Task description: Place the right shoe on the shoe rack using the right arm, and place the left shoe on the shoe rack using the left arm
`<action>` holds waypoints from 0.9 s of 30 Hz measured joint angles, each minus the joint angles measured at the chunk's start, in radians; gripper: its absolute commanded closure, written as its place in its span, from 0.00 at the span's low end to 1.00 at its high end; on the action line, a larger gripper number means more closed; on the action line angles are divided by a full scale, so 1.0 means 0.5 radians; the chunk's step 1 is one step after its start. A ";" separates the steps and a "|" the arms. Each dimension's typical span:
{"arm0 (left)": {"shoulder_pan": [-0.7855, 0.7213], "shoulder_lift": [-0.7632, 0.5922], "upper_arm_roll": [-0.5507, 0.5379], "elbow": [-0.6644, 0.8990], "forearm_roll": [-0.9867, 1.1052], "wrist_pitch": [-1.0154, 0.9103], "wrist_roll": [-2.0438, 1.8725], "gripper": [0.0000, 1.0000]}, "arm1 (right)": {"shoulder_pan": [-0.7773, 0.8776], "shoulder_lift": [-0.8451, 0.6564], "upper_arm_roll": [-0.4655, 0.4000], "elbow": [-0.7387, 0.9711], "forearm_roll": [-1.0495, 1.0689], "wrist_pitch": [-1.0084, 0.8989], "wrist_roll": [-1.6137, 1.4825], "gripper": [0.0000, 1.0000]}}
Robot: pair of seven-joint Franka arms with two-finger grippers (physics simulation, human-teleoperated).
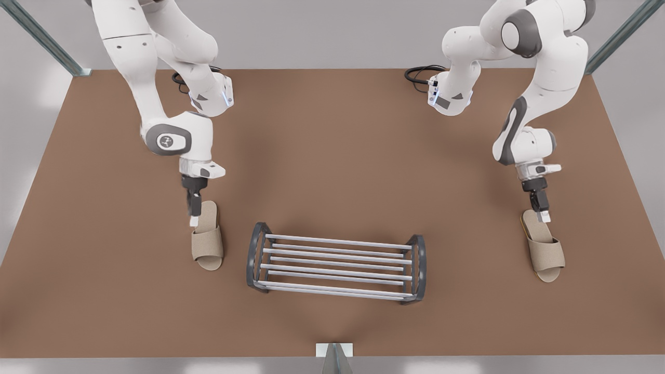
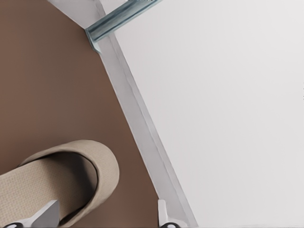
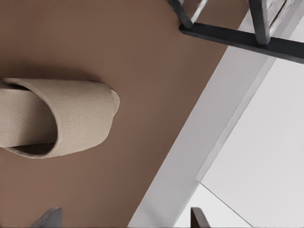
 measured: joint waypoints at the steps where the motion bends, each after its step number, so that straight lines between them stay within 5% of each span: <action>1: 0.005 0.005 -0.007 0.004 -0.007 -0.005 0.081 0.00 | -0.005 -0.010 0.009 -0.090 -0.227 -0.073 0.123 0.00; 8: 0.074 0.128 -0.101 0.143 -0.007 0.022 0.507 0.00 | -0.156 0.260 0.020 -0.346 -1.039 -0.562 1.158 0.00; 27: 0.165 0.230 -0.207 0.461 -0.007 0.425 0.380 0.00 | -0.207 0.615 0.071 -0.017 -1.415 -0.785 2.885 0.00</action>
